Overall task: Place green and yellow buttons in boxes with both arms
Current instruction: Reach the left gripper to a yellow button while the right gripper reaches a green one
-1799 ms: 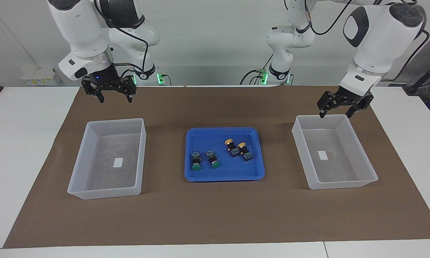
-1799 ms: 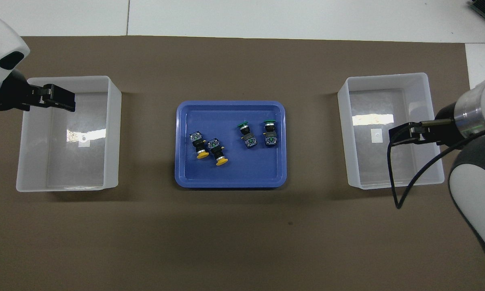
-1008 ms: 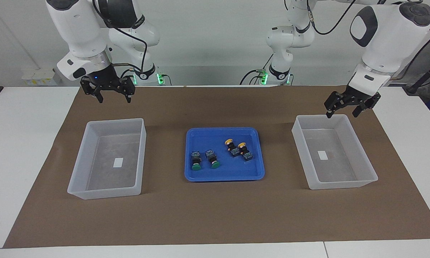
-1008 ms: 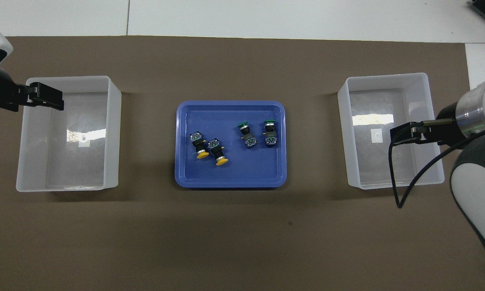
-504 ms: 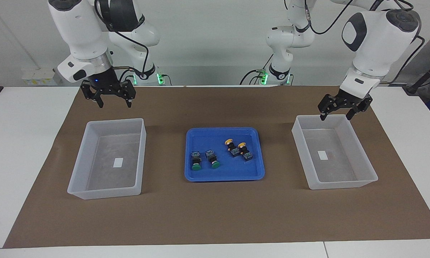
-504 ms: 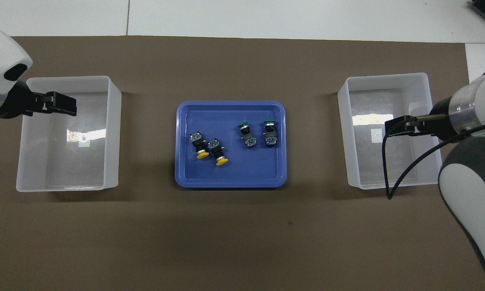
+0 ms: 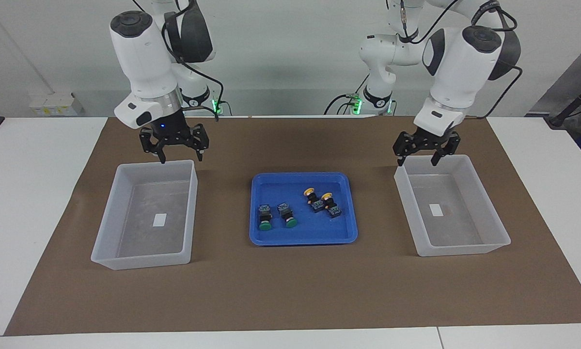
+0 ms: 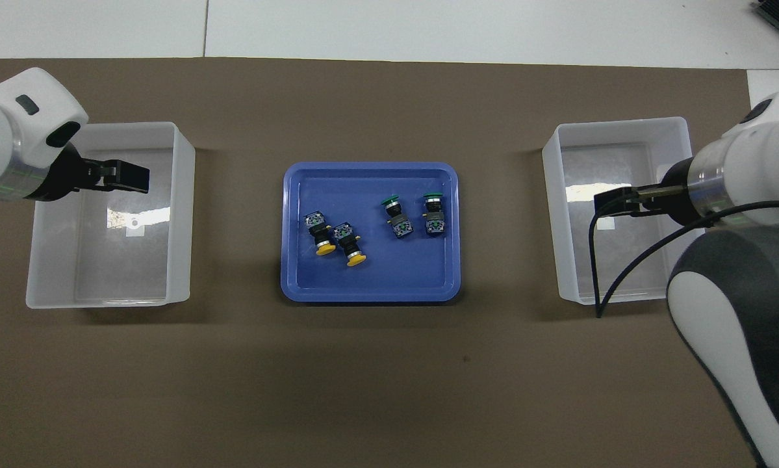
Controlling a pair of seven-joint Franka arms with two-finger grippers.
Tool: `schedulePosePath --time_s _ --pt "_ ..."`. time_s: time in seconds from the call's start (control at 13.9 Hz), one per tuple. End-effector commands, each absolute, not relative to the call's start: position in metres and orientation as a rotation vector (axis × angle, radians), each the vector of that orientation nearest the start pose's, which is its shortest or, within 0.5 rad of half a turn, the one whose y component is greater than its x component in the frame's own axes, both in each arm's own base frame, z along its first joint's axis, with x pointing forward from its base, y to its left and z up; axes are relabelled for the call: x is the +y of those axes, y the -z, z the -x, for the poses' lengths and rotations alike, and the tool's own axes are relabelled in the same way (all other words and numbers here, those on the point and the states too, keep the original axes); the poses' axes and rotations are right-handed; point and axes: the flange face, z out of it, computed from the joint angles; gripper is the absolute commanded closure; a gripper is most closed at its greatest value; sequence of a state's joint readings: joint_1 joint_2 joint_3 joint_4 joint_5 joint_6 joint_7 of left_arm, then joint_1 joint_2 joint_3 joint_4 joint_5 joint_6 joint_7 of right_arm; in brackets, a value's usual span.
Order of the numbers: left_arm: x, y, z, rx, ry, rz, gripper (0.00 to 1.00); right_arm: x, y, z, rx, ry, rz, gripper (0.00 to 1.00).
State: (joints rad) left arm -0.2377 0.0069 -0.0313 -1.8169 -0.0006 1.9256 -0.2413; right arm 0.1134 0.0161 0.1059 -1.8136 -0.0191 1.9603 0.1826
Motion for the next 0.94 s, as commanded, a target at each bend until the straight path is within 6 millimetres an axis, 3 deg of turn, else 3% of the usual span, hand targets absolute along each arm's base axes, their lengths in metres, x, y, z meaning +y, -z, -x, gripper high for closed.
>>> schedulePosePath --time_s 0.0,0.22,0.43,0.79,0.86 --pt "-0.184 -0.514 -0.536 -0.084 0.176 3.168 0.00 0.151 -0.504 -0.580 -0.019 0.214 3.086 0.00" --pt "-0.224 -0.471 -0.524 -0.279 0.255 3.196 0.00 0.188 -0.462 -0.594 0.006 0.249 3.070 0.00" --pt "-0.237 -0.445 -0.529 -0.444 0.307 3.207 0.00 0.217 -0.419 -0.603 0.010 0.262 3.050 0.00" --pt "-0.242 -0.419 -0.531 -0.732 0.333 3.191 0.00 0.253 -0.382 -0.610 -0.010 0.331 3.010 0.00" --pt "-0.253 -0.409 -0.531 -0.786 0.334 3.189 0.00 0.258 -0.375 -0.611 -0.037 0.345 3.020 0.00"
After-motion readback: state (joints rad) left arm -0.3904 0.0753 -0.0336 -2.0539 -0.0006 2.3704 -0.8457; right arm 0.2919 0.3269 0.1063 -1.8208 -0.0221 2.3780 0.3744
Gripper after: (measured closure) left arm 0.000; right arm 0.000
